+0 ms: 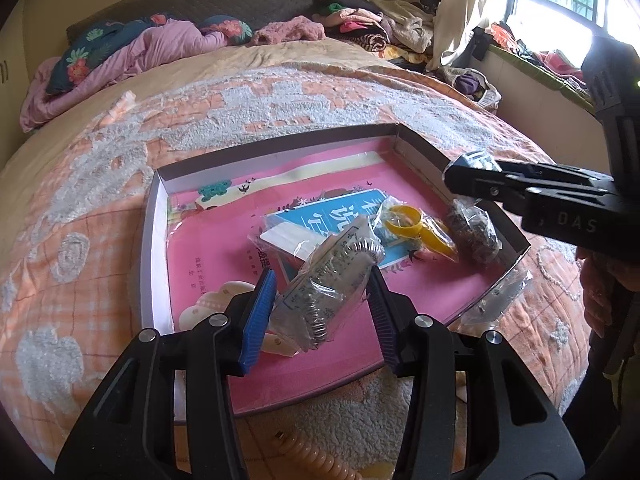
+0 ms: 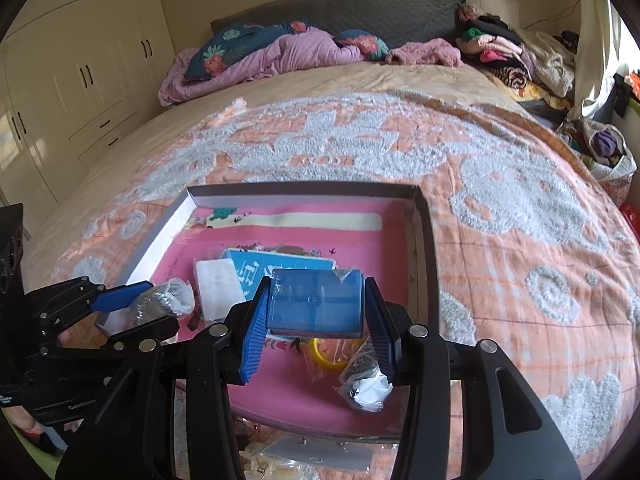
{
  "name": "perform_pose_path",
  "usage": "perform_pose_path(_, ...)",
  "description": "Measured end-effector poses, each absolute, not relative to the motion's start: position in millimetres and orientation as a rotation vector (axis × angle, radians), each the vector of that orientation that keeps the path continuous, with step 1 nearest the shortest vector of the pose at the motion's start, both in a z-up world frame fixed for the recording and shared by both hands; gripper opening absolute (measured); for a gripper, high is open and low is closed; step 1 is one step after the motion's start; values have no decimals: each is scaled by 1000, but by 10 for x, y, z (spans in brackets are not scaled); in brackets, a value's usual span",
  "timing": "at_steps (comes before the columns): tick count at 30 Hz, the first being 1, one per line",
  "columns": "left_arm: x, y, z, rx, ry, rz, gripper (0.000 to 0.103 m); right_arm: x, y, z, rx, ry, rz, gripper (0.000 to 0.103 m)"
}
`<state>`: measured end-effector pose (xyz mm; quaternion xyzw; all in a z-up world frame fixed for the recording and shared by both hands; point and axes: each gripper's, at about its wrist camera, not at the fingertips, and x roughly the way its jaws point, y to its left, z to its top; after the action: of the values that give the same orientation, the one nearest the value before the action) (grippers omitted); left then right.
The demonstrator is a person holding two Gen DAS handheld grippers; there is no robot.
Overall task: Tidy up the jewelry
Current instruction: 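Carry both items over the box and release them inside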
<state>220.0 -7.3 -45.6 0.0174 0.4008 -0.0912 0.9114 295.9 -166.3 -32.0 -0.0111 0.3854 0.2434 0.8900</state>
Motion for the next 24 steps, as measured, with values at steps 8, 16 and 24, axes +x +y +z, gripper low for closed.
perform_pose_path(8, 2225, -76, -485, 41, 830, -186, 48, 3020, -1637, -487, -21, 843, 501, 44)
perform_pose_path(16, 2177, -57, -435, 38, 814, -175, 56, 3002, -1697, -498, 12, 844, 498, 50)
perform_pose_path(24, 2043, 2, -300, 18, 776, -158, 73, 2810, -1863, -265, 61, 783, 489, 56)
